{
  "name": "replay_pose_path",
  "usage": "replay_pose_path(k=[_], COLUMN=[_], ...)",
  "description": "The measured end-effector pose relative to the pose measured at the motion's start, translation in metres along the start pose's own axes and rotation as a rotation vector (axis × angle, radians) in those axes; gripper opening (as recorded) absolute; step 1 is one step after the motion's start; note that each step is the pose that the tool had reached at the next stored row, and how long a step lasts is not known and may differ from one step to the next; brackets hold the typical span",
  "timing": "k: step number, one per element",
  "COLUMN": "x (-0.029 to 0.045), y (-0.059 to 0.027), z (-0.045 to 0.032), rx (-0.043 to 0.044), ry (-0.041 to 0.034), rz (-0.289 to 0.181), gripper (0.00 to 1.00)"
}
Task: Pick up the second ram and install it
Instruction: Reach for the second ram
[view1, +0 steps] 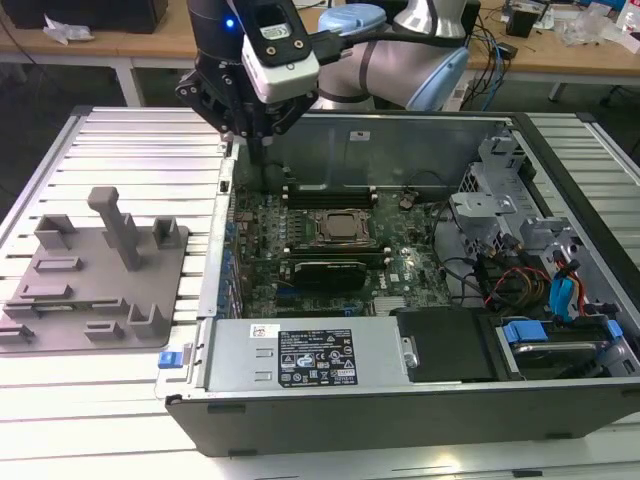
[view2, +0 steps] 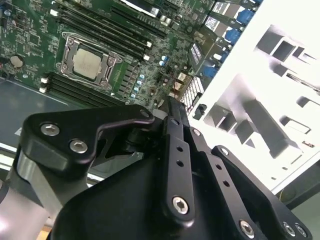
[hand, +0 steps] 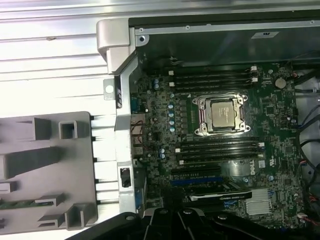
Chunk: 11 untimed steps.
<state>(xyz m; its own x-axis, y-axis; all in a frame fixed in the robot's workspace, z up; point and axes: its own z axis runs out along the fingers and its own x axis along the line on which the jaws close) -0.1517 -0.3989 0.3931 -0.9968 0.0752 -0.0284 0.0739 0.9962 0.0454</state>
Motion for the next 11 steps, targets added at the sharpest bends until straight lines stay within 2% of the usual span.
replay_pose_path(k=[2,5,7,11], x=[0.0031,0.0129,0.0168,0.0316], y=[-0.0002,-0.0009,-0.0012,-0.0023], z=[-0.0001,-0.0004,-0.0005,-0.0008], rx=[-0.0001,-0.0003,-0.0004,-0.0006], ry=[-0.0007,-0.0032,-0.0042,-0.0075], rz=[0.000,0.000,0.000,0.000], gripper=[0.08,0.08,0.08,0.08])
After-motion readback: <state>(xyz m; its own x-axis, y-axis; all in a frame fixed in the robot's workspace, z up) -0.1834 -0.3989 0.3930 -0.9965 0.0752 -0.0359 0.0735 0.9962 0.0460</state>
